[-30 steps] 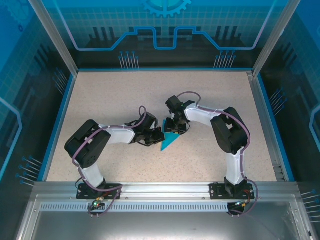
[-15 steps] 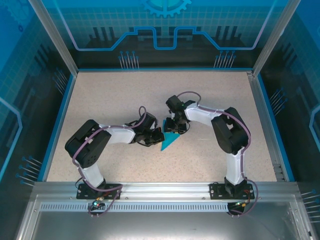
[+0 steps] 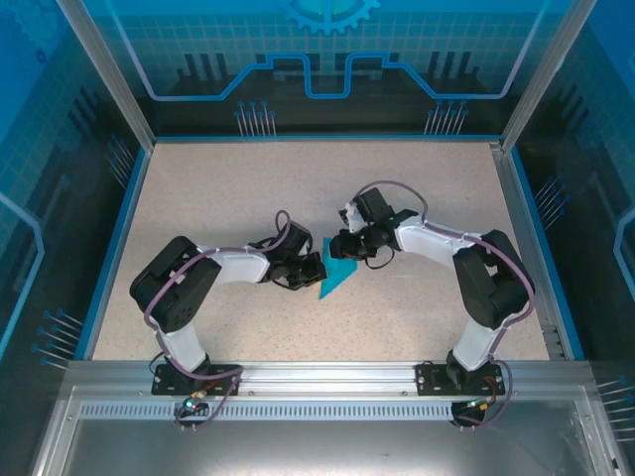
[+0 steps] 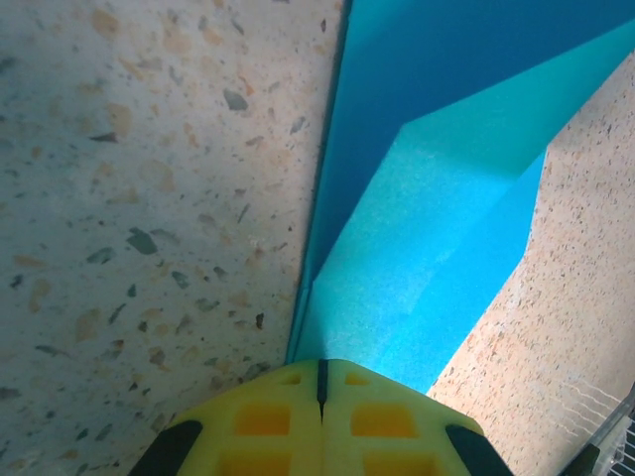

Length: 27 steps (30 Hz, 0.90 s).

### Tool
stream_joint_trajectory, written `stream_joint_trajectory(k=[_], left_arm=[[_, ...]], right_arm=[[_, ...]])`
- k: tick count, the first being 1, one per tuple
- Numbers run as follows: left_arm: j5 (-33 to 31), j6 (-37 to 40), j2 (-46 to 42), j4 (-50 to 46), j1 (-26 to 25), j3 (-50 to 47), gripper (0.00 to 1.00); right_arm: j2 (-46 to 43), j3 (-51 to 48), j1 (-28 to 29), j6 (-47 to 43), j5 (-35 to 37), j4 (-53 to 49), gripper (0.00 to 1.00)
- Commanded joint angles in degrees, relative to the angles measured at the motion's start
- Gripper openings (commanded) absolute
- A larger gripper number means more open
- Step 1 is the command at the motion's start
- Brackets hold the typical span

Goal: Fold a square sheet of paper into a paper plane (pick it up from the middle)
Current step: Fourth fold the wing at the center of the table.

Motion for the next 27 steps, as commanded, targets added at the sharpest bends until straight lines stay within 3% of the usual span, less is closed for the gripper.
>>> stream_joint_trajectory(k=[1,14,27], left_arm=[[-5.7,-1.2,3.8,-10.1,-0.5,-1.2,0.0],[-7.5,-1.9,4.3,-14.0,-1.6,-1.0,0.0],[-7.8,-1.4,4.6,-15.6,-1.6,-2.5,0.0]], right_arm=[[2.8,-1.2,-0.4,-1.7,-5.0,3.9,0.18],[10.9,0.0,-3.9,-5.8,-7.8,6.3,0.12],[15.8,6.2,-8.2,-9.5,-5.2,2.6,0.12]])
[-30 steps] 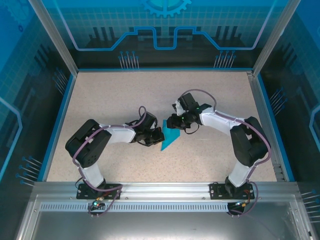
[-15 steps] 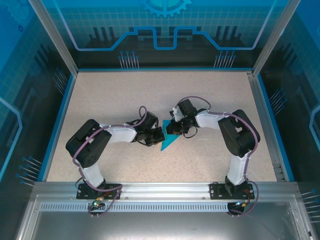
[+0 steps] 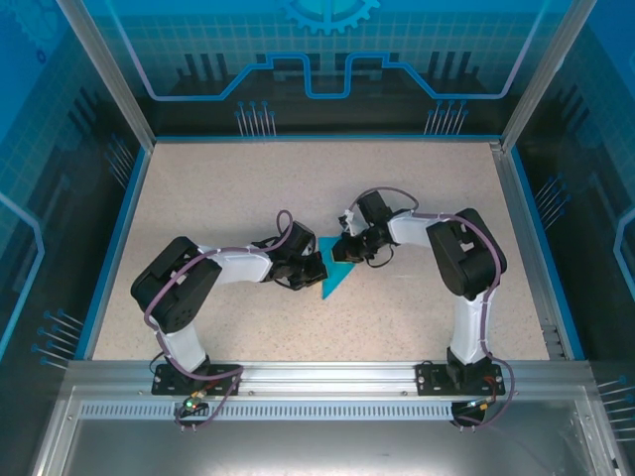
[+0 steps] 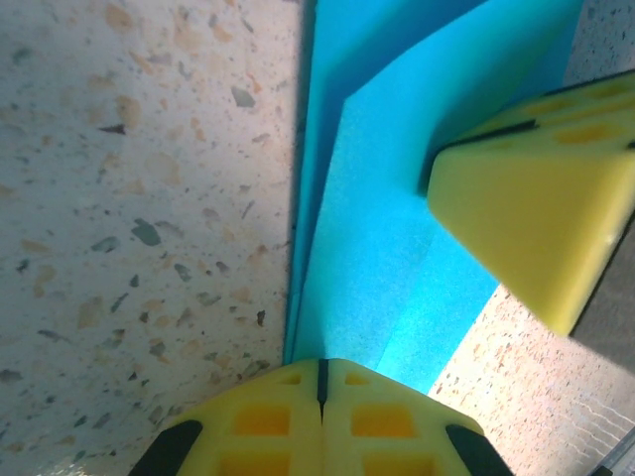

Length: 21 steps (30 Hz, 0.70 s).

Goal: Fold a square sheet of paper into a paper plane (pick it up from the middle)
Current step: Fourth fold the wing at the center of the table.

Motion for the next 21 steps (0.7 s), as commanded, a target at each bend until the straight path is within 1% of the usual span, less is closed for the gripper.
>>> stream_joint_trajectory(k=[1,7,16,21], left_arm=[[-5.0,0.1,4.6,-12.9,-0.4,-3.9,0.0],[-4.9,0.5,4.7,-12.8,-0.5,-4.0,0.0],[-4.8,0.9,4.6,-12.7,-0.6,-3.7,0.0],[-4.7,1.1,4.6,-12.7,-0.7,-3.5,0.0]], right_arm=[[2.1,2.7,-3.1,-2.2,4.0,-0.6,0.13],[4.3,6.8,-4.9,-1.8,5.8,-2.4,0.13],[8.7,15.1,-7.1,-0.1,11.6,-5.7,0.12],[8.3,19.1,-7.8,0.2,13.0,-7.4,0.12]])
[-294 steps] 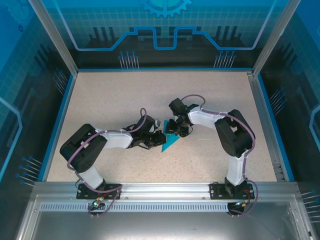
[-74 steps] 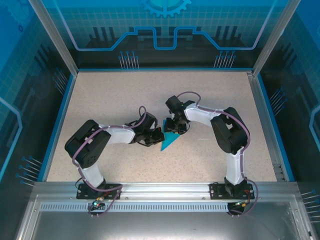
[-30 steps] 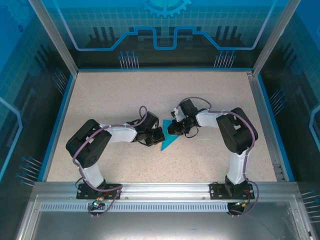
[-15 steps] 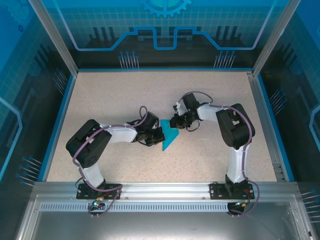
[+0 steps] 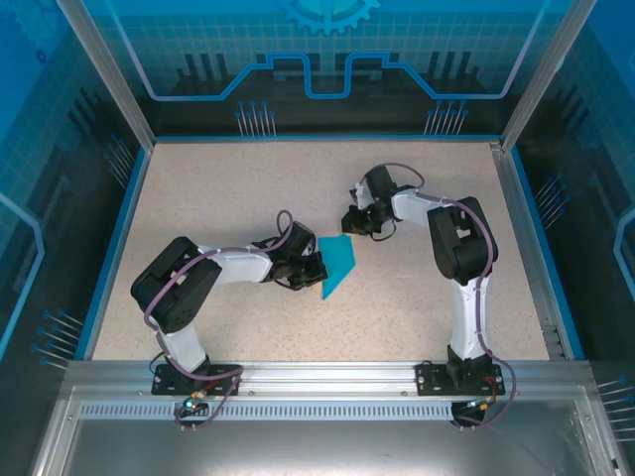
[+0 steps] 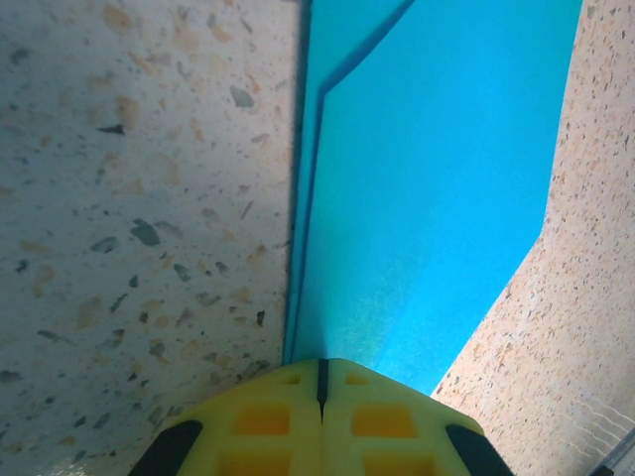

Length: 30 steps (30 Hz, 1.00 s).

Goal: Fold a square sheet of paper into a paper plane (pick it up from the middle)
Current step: Fourth fold the wing at the center of the table.

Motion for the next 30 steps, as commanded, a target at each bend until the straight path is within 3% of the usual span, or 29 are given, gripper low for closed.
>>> stream_joint_trajectory(k=[1,8,13,22,30], left_arm=[[-4.7,0.9,4.5,-12.7,-0.6,-3.5,0.0],[-4.8,1.0,4.1,-12.6,-0.6,-2.7,0.0],[-4.8,1.1,4.2,-12.3,-0.7,-2.2,0.0],[-4.6,1.3,3.4,-12.1,-0.7,-2.0,0.0],[-3.6,3.1,1.4,-12.5,-0.7,-0.2,0.0]], right_arm=[[-0.7,2.4,-2.0,0.3,3.7,-0.9,0.12],[-14.0,-8.8,0.4,2.3,0.3,4.2,0.13],[-18.4,-17.0,4.6,6.7,-2.8,8.4,0.12],[-14.0,-19.6,9.0,9.6,-5.0,11.1,0.11],[-9.7,-19.6,9.2,9.0,-1.6,8.9,0.1]])
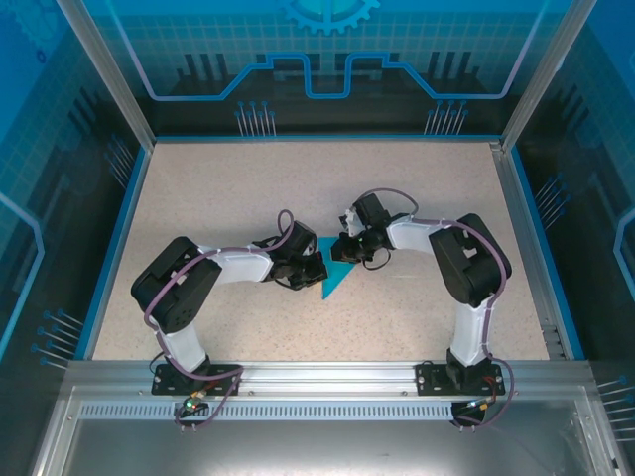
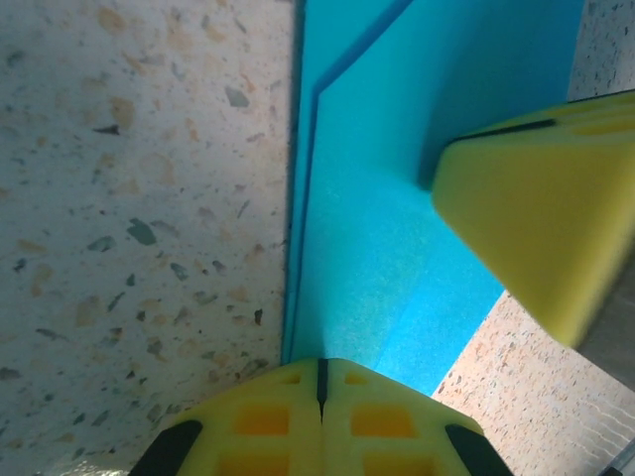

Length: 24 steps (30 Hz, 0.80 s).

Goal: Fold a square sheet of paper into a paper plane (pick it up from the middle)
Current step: Fourth fold the wing at the center of the table.

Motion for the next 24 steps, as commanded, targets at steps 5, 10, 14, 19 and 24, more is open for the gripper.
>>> stream_joint_trajectory(k=[5,10,14,19,24], left_arm=[[-2.2,3.0,0.1,-11.1,-0.2,0.1,0.0],[0.9,3.7,-5.9,-7.2,1.2,0.8,0.04],[1.3,4.5,-8.3,-6.2,3.2,2.3,0.04],[4.8,4.7,-4.6,-3.3,5.0,3.9,0.0],[6.5,4.5,-0.2,-1.4,5.1,5.9,0.0]], right_arm=[[3.5,0.5,0.4,-0.8,3.0,-3.3,0.1],[4.4,0.6,0.4,-1.7,3.5,-4.3,0.1],[5.2,1.1,0.1,-2.7,3.5,-4.5,0.1],[6.2,2.0,0.0,-3.4,3.2,-4.5,0.09],[6.8,2.7,-0.1,-3.7,2.7,-4.3,0.09]])
